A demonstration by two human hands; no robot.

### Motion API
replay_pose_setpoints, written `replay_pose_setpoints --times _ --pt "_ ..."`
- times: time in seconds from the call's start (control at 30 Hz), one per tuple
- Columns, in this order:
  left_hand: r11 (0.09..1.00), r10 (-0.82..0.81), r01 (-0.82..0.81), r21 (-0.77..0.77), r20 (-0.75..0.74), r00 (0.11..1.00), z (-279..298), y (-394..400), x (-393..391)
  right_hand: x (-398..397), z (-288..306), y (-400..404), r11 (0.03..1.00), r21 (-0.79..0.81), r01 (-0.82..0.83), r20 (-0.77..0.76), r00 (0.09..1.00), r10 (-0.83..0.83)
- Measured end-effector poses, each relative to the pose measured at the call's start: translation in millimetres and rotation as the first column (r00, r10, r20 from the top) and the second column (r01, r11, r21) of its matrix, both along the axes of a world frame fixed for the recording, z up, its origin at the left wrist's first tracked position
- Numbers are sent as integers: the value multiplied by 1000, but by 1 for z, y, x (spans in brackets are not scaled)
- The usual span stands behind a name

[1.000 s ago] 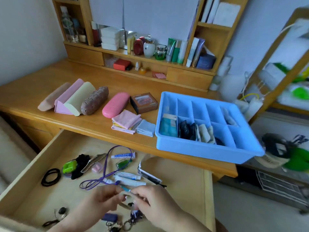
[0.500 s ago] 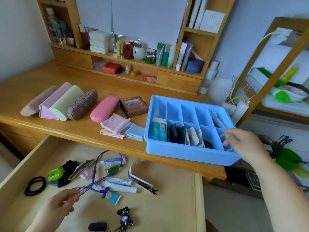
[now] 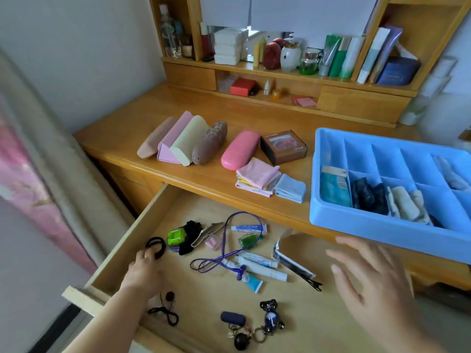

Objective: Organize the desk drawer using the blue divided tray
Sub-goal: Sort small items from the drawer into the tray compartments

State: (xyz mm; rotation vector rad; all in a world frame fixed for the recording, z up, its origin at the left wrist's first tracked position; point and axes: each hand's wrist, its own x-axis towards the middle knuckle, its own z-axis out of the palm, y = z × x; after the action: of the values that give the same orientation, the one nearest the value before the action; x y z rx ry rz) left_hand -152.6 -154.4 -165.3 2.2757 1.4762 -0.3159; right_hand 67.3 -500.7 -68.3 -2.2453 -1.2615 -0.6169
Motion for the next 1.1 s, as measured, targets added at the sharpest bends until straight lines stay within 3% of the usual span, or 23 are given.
replay_pose_setpoints --times 0.23,0.33,0.43,0.5,0.57,0.63,0.67,0.77,0.87,1.0,1.03,1.1 --pt "989 -106 120 90 -151 983 -6 10 -2 -31 -35 17 983 -78 -165 -157 976 152" --pt "982 -129 129 139 -10 992 10 -8 7 -40 -38 16 977 -131 -167 -412 906 99" --pt "969 -237 189 157 393 889 40 -52 25 -47 -36 21 981 -149 -126 -746 666 -28" --pt "952 -196 299 -70 611 767 61 -95 38 -52 -30 29 988 -107 -110 -885 463 -45" --pt "839 -54 412 -354 700 712 74 -138 51 -57 -24 38 997 -31 -72 -965 261 -11" --pt "750 79 444 -490 733 676 80 -170 63 -59 -17 43 999 43 28 -996 77 41" --pt "732 147 427 -531 735 662 82 -181 68 -58 -13 42 995 60 82 -998 28 58" --pt "740 287 328 -586 718 634 86 -201 79 -52 -1 31 972 100 213 -994 -11 105" --pt "795 252 279 -538 712 655 84 -214 84 -48 6 15 974 124 192 -988 -69 139" --pt "810 236 256 -527 693 681 85 -225 88 -46 8 3 996 -14 84 -994 105 -23" --pt "804 251 250 -539 689 680 86 -227 89 -44 8 -1 995 -32 90 -992 119 -43" --pt "798 250 254 -546 684 685 85 -231 92 -40 10 -8 994 -14 106 -998 53 -19"
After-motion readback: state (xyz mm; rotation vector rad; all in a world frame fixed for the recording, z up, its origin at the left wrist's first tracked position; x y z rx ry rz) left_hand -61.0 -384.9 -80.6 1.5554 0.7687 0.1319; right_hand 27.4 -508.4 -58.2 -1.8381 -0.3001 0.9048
